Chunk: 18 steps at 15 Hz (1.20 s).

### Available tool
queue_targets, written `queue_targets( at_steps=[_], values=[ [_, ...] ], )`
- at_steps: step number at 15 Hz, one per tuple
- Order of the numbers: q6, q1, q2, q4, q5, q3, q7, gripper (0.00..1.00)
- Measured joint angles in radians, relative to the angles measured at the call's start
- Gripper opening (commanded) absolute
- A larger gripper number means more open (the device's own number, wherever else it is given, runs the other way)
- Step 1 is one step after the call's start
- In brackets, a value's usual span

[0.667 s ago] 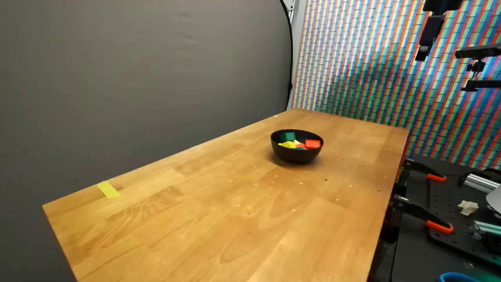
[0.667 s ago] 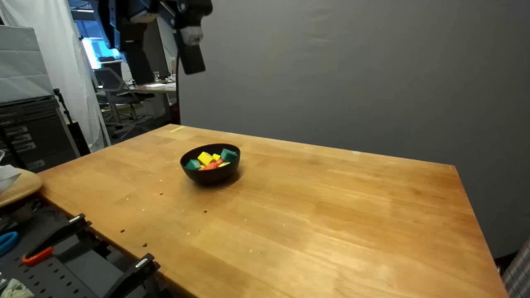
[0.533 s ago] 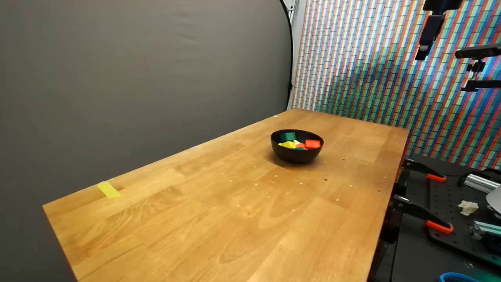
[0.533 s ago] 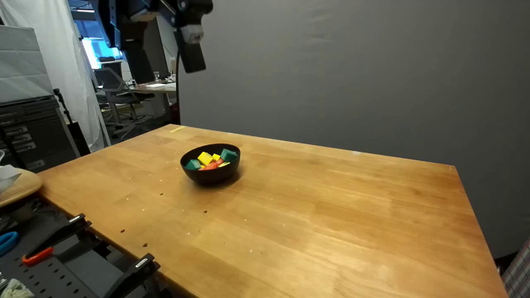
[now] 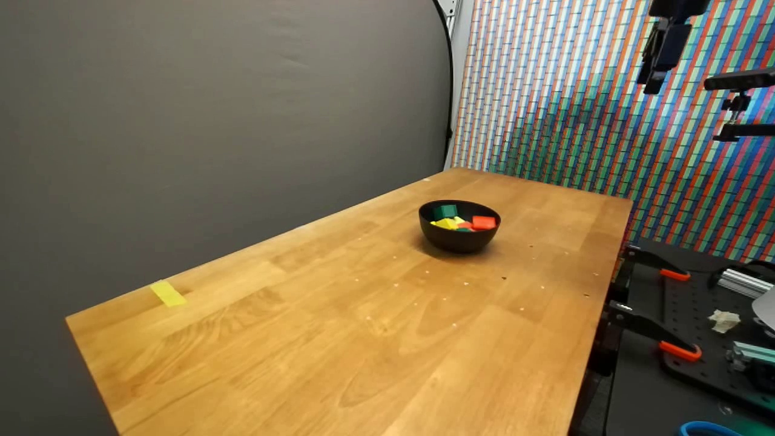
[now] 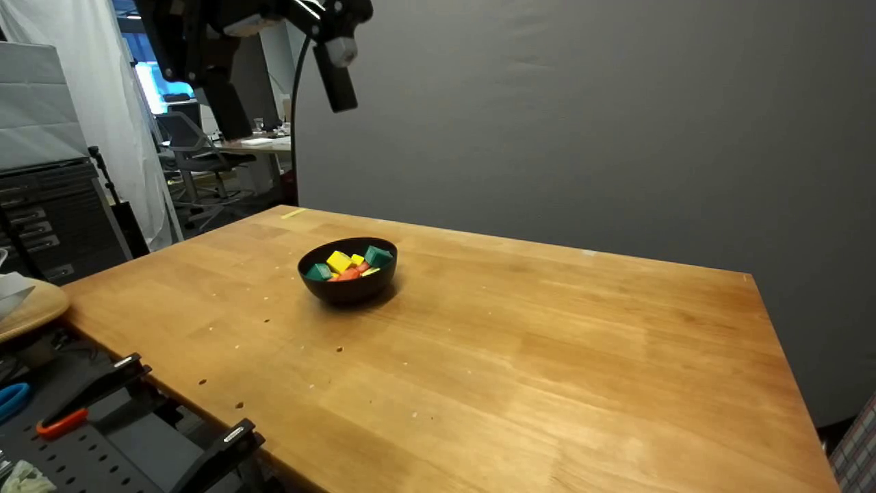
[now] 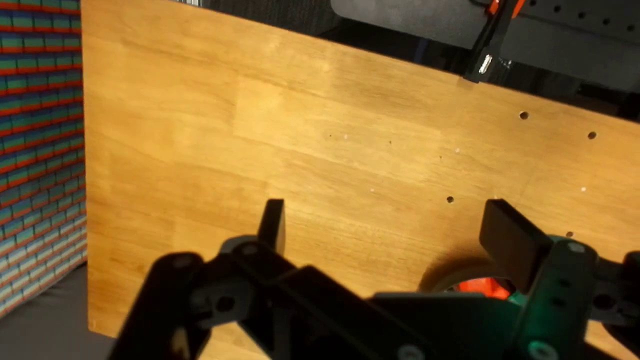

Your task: Remove the objects from the bowl and put them on the table

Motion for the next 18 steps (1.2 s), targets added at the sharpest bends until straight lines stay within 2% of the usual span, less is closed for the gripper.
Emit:
queue_targets(
  at_steps=[2, 5, 8, 9, 11, 14, 16, 18],
  values=[
    [0.014, 0.044, 0.001, 0.005, 0.037, -0.017, -0.055, 1.00],
    [0.013, 0.102, 0.004, 0.020, 0.087, -0.048, -0.070, 1.00],
    [0.022, 0.103, 0.040, 0.001, 0.101, -0.043, -0.016, 1.00],
    [0.064, 0.106, 0.075, -0.007, 0.101, -0.028, 0.028, 1.00],
    [0.182, 0.121, 0.170, -0.014, 0.101, 0.032, 0.129, 1.00],
    [0.353, 0.148, 0.344, 0.016, 0.101, 0.170, 0.307, 1.00],
    [0.416, 0.153, 0.456, 0.072, 0.100, 0.256, 0.425, 1.00],
    [0.429, 0.155, 0.564, 0.149, 0.100, 0.308, 0.517, 1.00]
  ],
)
